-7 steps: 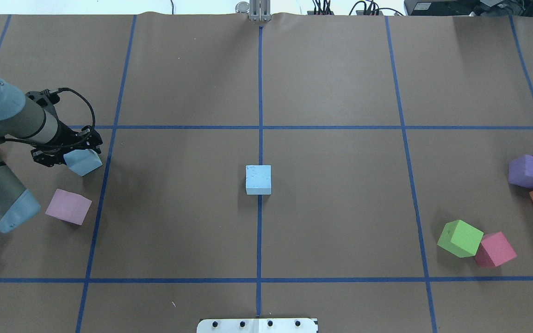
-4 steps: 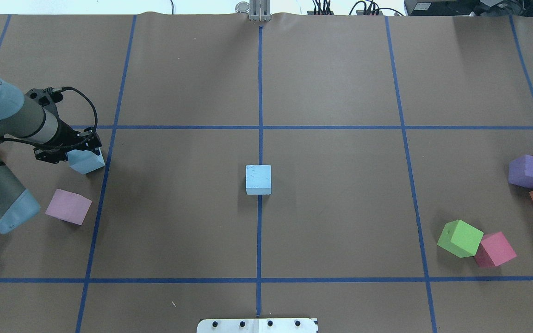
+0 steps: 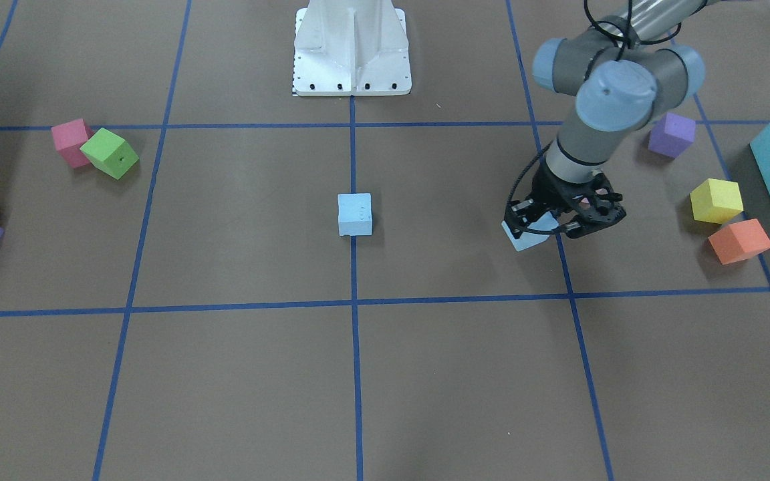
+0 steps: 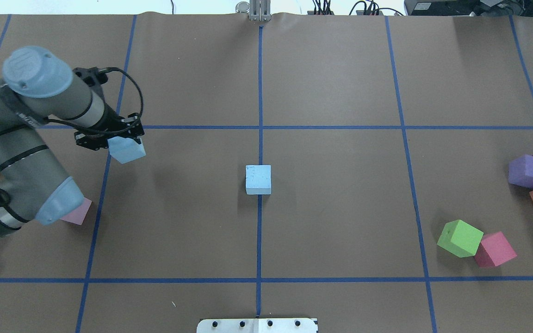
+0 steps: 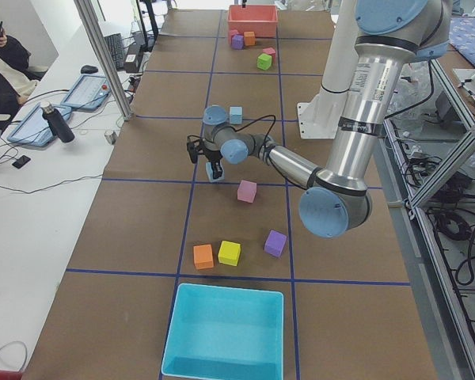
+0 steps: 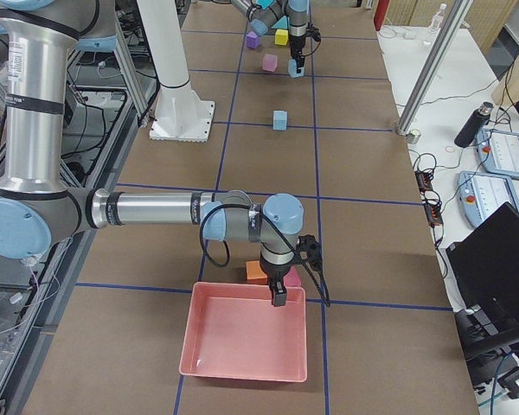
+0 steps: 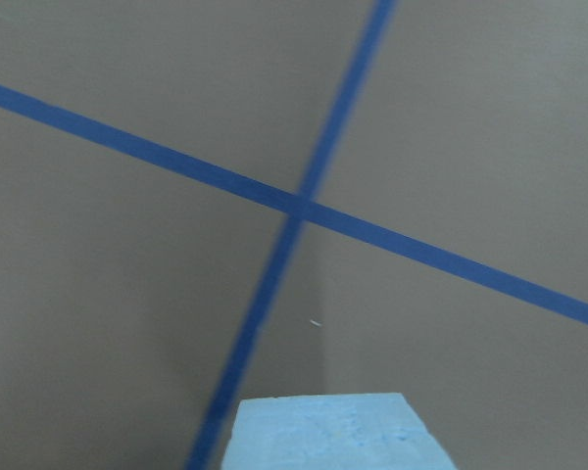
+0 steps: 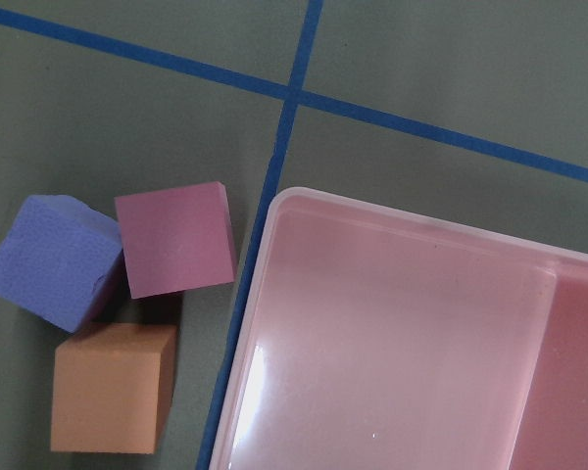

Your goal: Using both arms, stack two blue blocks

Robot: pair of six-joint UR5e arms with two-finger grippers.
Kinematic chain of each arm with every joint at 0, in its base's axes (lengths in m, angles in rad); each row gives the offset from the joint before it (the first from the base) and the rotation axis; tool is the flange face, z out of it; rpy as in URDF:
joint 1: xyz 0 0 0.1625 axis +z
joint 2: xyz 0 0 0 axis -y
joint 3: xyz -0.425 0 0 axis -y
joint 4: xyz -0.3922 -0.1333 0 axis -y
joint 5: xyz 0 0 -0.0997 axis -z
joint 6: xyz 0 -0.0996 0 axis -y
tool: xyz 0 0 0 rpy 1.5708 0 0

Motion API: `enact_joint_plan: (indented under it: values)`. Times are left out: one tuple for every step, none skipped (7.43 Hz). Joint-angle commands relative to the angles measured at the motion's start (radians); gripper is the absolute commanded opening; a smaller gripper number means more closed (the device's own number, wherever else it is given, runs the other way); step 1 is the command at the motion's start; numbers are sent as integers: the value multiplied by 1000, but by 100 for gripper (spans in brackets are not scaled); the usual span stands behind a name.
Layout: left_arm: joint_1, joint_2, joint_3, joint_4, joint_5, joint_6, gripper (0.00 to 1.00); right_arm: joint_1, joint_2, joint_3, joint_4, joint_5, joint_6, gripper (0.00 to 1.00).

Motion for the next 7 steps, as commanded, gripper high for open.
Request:
enact_joint_plan:
  values:
    - [111,-187,-14,122,157,32,0,0,1,-6,0,2,0,100]
    - [170,-236,-5,120,191,60,0,0,-1,-6,0,2,0,100]
    - [197,-281,29,119,194,80,0,0,-1,-7,0,2,0,100]
    - [207,-309,65,120,196,168,0,0,1,-7,0,2,0,100]
    - [225,-312,76,122,194,198,0,0,1,-7,0,2,0,100]
    - [230,-323,101,119,199,200,0,0,1,-7,0,2,2,100]
    - [230,-365,148,120,200,200,0,0,1,-7,0,3,0,100]
